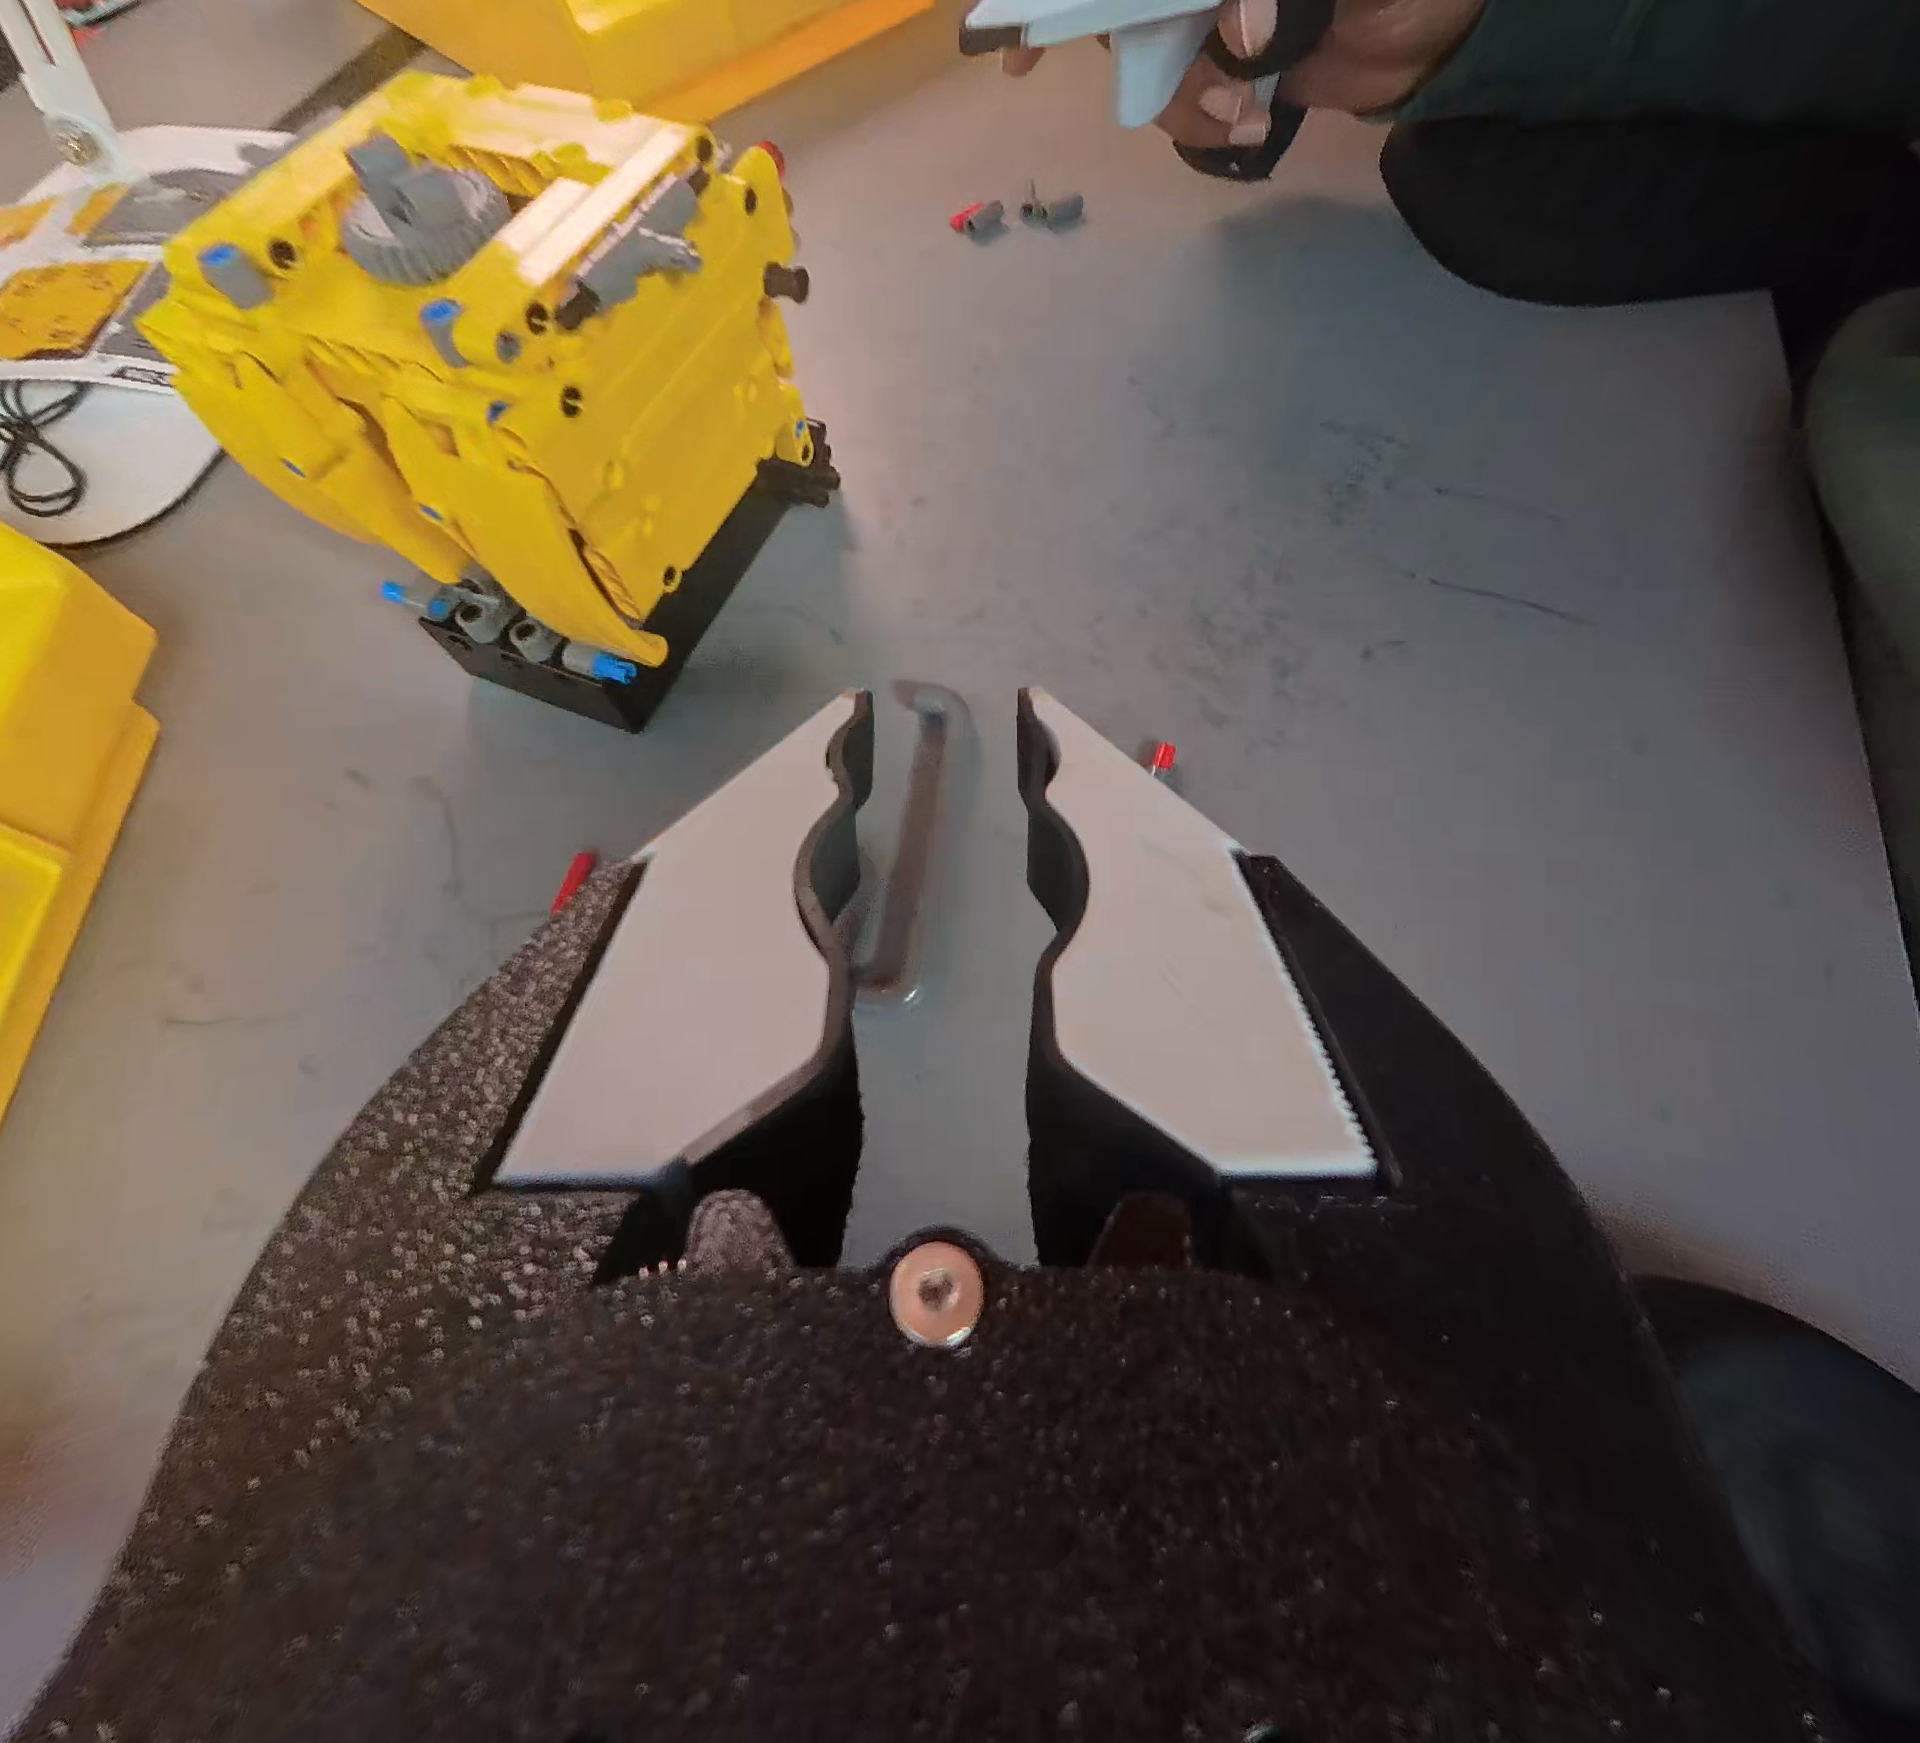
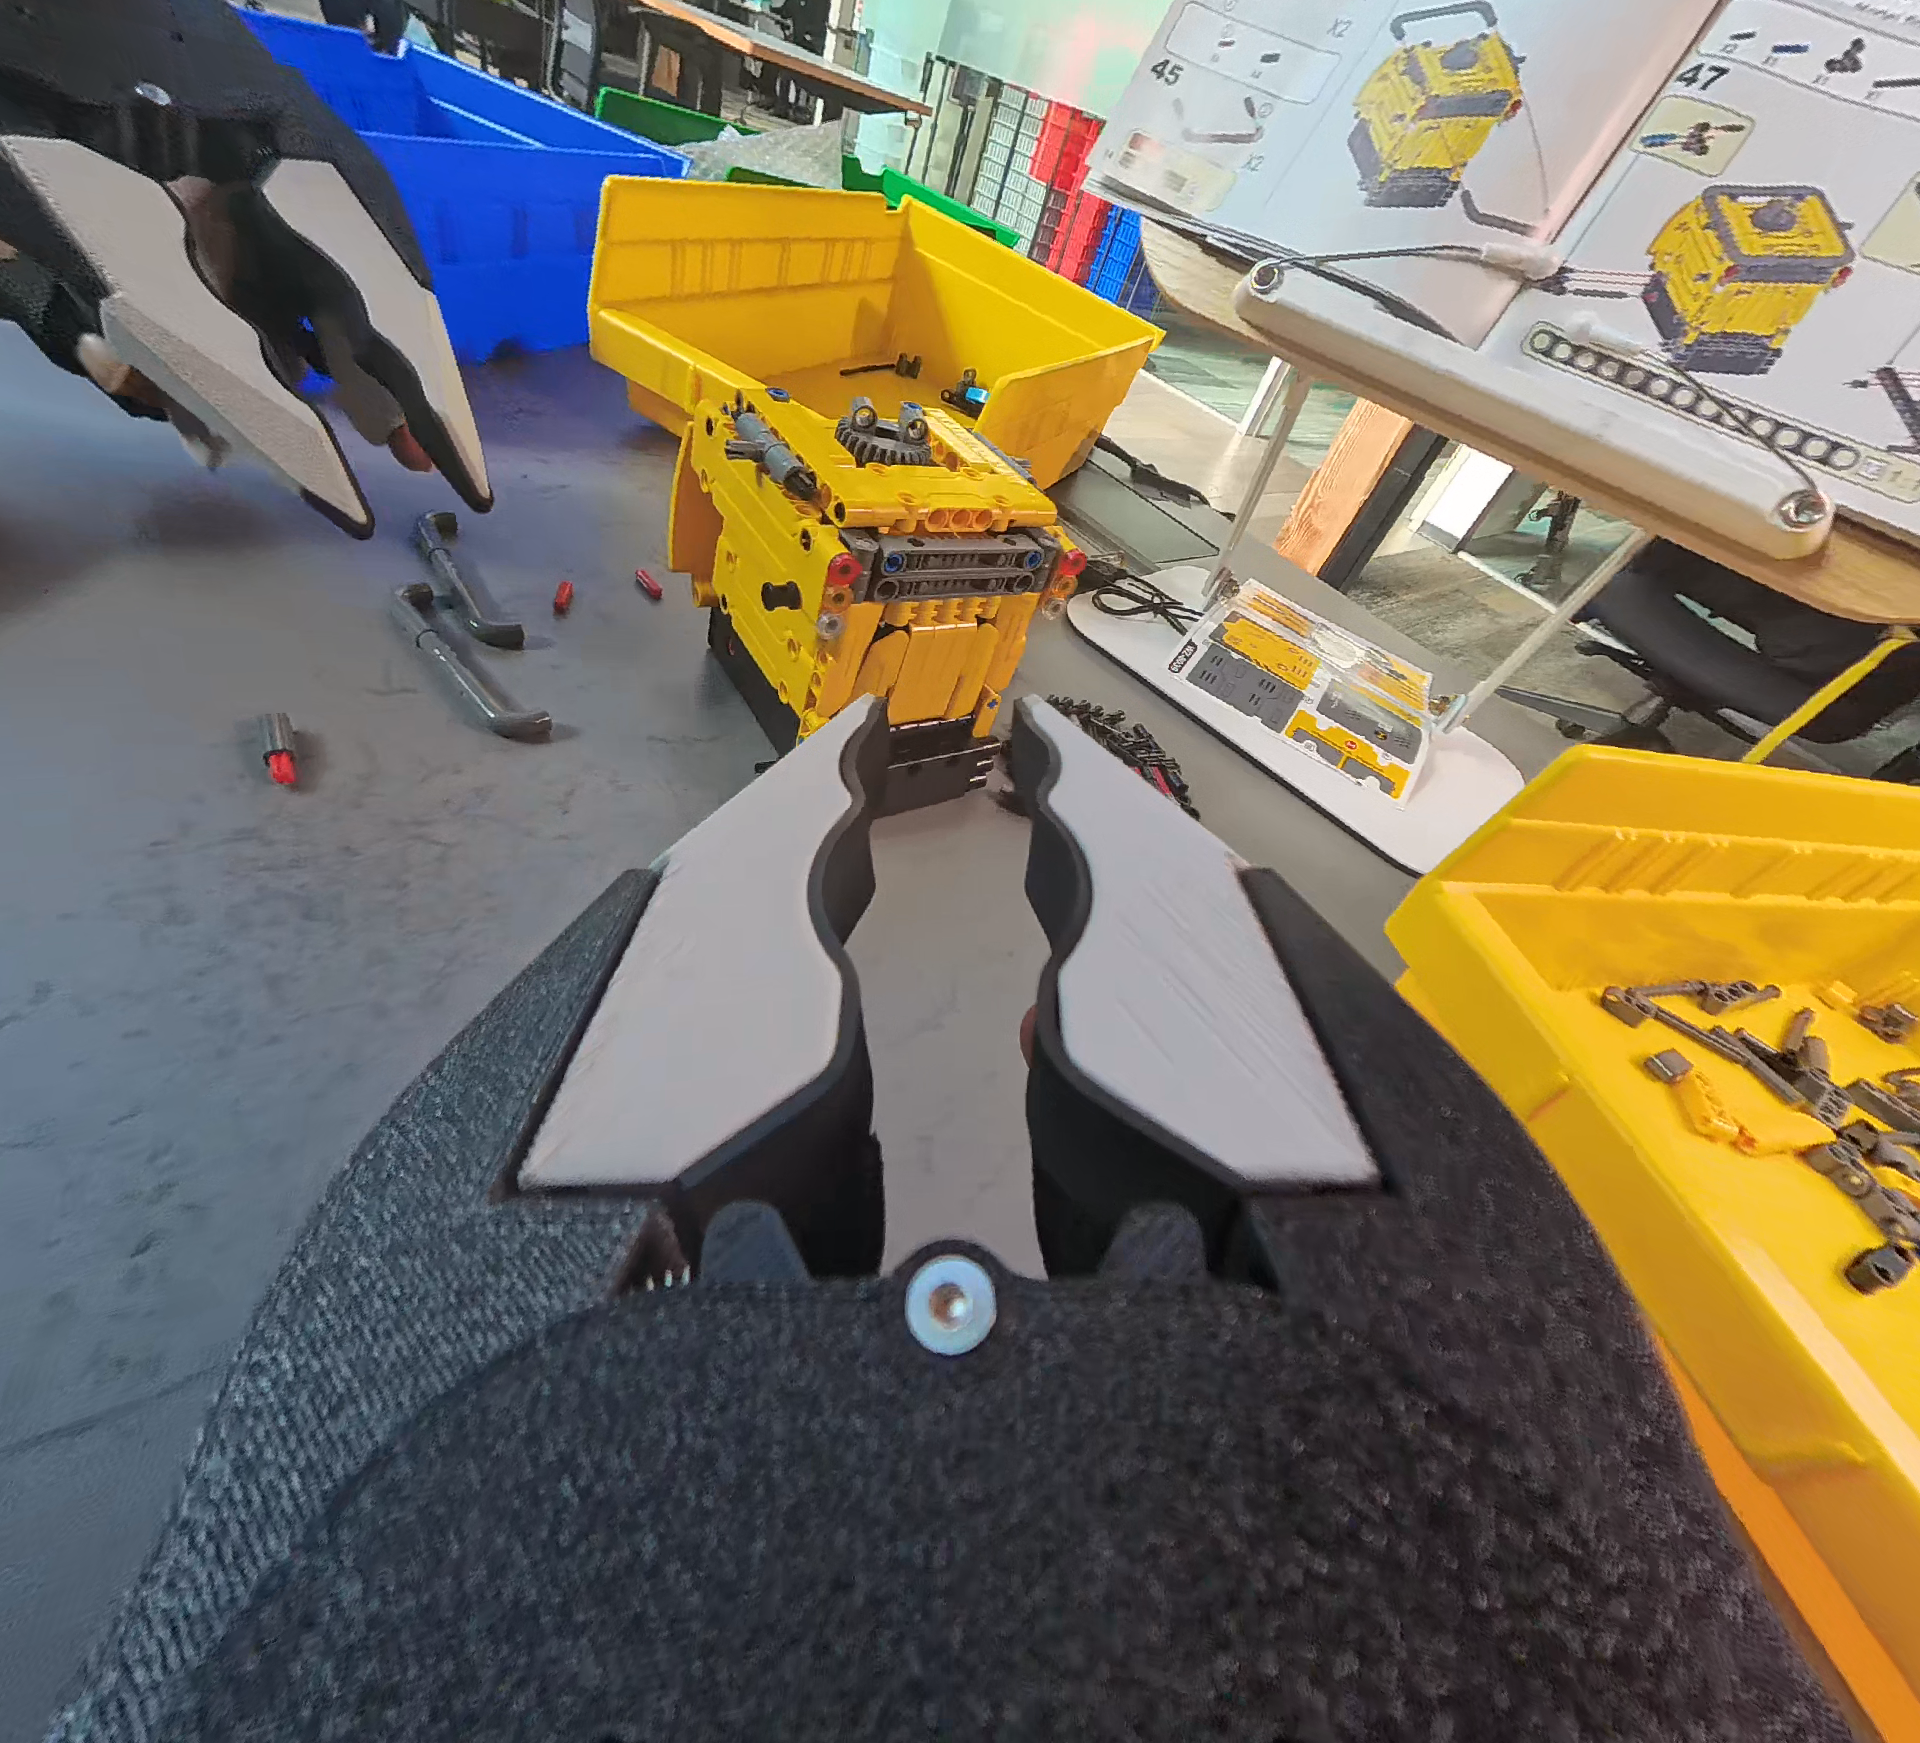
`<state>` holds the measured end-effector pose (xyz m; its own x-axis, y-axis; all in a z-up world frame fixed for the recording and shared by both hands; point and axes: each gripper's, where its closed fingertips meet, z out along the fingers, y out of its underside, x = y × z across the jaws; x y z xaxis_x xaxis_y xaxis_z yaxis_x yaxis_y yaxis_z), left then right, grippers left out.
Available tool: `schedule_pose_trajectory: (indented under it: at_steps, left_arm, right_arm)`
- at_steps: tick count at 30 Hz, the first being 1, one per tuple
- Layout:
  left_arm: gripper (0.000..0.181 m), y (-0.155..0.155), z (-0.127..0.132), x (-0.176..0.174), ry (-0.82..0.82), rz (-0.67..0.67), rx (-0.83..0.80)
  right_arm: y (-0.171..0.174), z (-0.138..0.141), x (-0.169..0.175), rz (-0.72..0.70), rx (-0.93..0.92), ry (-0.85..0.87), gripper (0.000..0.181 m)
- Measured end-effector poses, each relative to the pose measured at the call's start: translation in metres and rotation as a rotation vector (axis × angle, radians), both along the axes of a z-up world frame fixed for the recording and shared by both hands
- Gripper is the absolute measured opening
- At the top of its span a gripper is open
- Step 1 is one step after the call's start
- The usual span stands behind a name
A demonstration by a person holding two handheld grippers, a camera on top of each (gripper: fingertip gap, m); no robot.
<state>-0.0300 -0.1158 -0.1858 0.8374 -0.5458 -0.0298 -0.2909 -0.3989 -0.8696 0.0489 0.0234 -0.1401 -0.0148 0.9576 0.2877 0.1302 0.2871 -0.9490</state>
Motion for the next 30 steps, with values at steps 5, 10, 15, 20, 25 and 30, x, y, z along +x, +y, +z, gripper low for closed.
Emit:
schedule_pose_trajectory:
  at_steps: [5, 10, 15, 20, 25, 30]
  left_arm:
    - [0.023, -0.007, -0.027, 0.01, 0.07, -0.058, -0.122]
    - [0.02, -0.021, -0.031, 0.034, 0.045, -0.177, -0.178]
    - [0.011, -0.026, -0.049, 0.042, 0.123, -0.208, -0.248]
    - [0.006, -0.021, -0.056, 0.052, 0.142, -0.23, -0.247]
    - [0.014, -0.014, -0.057, 0.055, 0.155, -0.222, -0.219]
    - [0.02, -0.004, -0.012, 0.022, 0.018, -0.071, -0.085]
  right_arm:
    - [-0.008, 0.001, 0.001, 0.022, 0.065, 0.001, 0.02]
    - [-0.005, 0.002, 0.001, 0.021, 0.053, 0.008, 0.019]
    - [0.024, 0.014, 0.008, -0.088, 0.0, 0.043, 0.019]
    - [0.037, 0.017, 0.013, -0.118, -0.079, 0.066, 0.019]
    - [0.035, 0.014, 0.012, -0.112, -0.063, 0.054, 0.019]
    - [0.037, 0.019, 0.014, -0.123, -0.067, 0.072, 0.019]
